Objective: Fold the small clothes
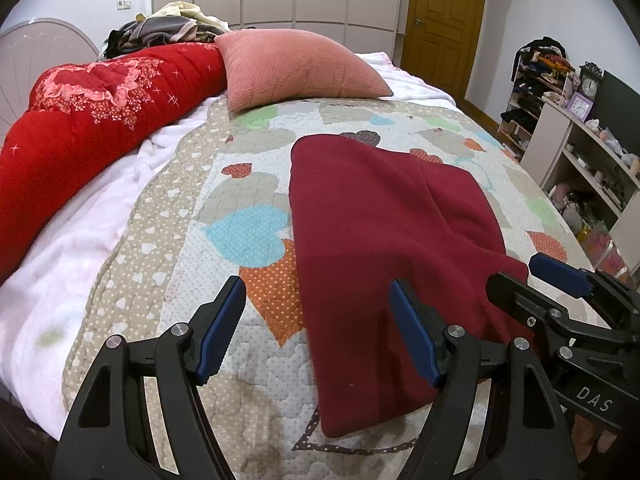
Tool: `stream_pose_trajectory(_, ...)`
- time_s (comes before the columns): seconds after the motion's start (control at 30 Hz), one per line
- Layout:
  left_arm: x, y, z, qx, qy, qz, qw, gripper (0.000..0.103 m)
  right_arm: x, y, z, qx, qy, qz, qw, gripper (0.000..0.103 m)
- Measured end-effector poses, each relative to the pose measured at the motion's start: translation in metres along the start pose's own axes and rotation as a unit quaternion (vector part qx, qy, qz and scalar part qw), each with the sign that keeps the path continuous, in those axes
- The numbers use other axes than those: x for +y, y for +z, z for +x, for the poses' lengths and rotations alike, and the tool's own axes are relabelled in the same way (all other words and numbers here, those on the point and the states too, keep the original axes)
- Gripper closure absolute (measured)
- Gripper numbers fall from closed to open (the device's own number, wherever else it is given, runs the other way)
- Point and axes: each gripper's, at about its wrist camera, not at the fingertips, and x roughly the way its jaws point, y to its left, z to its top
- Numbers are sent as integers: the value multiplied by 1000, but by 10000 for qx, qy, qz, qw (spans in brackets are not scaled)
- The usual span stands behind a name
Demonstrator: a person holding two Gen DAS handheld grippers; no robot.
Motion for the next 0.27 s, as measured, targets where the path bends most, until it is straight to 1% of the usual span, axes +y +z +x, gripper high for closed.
stream_pose_trajectory(0.13, 0, -1, 0, -127, 7, 59, 9999, 29, 1, -1, 3, 58, -17, -7, 10000, 39)
stream_pose_trajectory(0.27, 4, 0, 3, -89, 28, 50, 9999, 29, -3, -1, 5, 72, -18, 12, 10000, 39)
